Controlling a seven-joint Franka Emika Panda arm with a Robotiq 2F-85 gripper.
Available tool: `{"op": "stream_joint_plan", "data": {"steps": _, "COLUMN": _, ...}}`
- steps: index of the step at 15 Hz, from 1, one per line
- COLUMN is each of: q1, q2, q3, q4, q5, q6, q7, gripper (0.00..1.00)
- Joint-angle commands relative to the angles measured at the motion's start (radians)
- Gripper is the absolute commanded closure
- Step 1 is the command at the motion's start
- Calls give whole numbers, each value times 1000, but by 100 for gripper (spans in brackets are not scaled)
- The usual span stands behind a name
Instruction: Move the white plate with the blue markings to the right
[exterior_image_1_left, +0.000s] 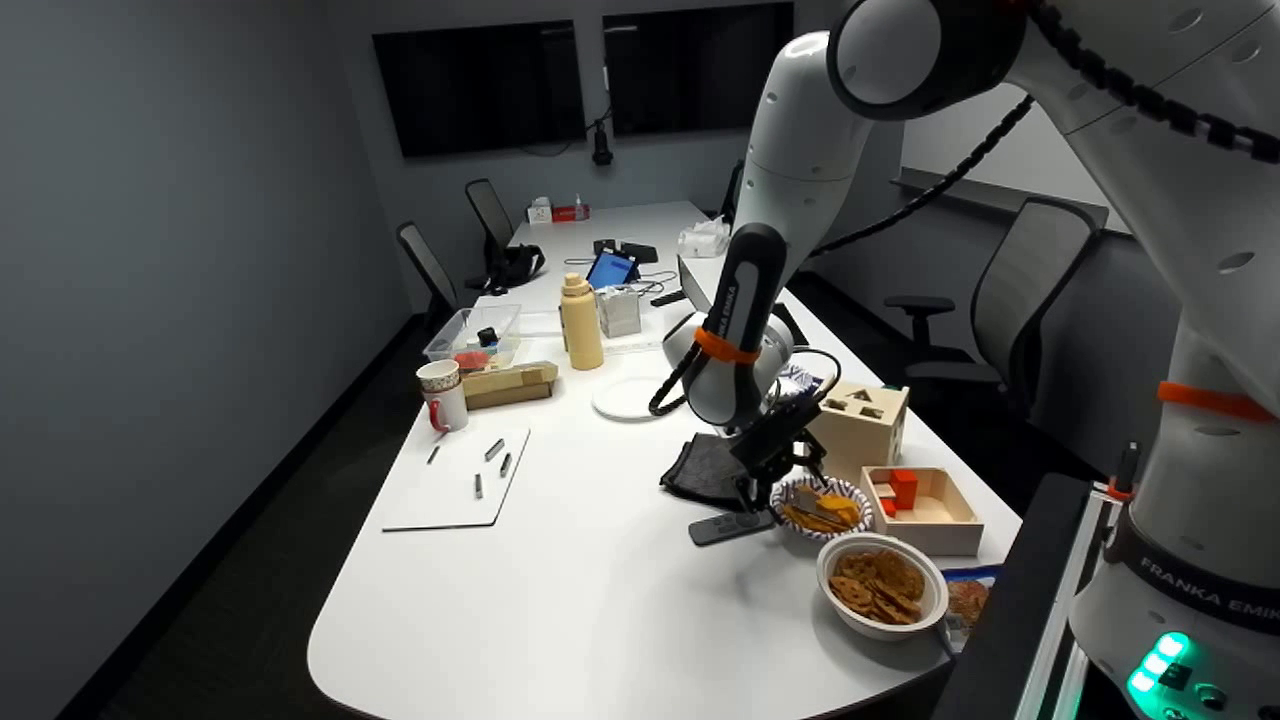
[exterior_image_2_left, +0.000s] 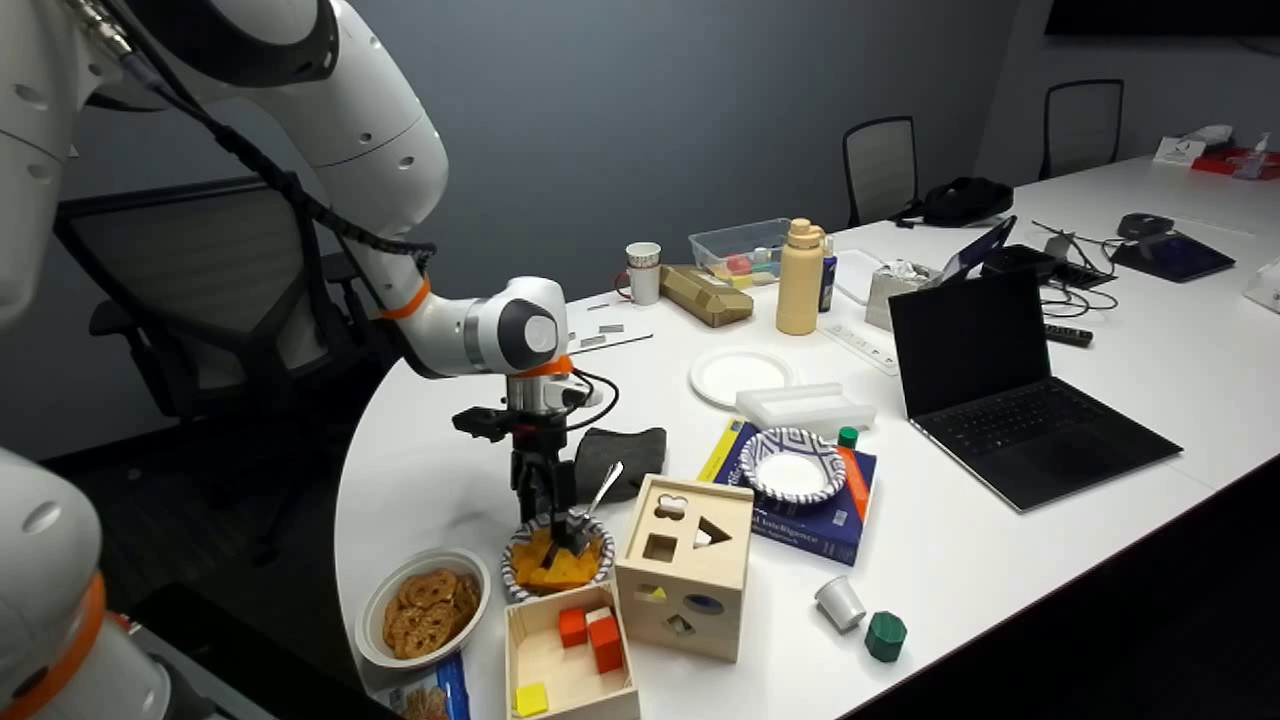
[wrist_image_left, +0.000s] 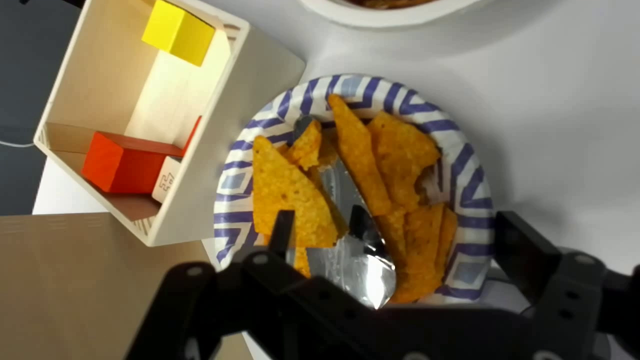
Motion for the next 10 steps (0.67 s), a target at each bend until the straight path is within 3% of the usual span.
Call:
{"op": "stream_joint_plan", "data": {"steps": 1, "q1": 3, "q2": -29, "q3": 1, "q4": 1, "q5": -15, "q6": -6, "q7": 31, "gripper": 0}}
{"op": "stream_joint_plan", "data": {"steps": 5, "q1": 2, "q2": -91, "q3": 17, "q4": -32, "q5": -16, "q6": 37, "q7": 14, "gripper": 0}}
{"op": "stream_joint_plan", "data": {"steps": 10, "q1": -7, "q2": -204, "q3": 42, "q4": -136, "q5": -8, "q6": 223, "q7": -1, "gripper": 0}}
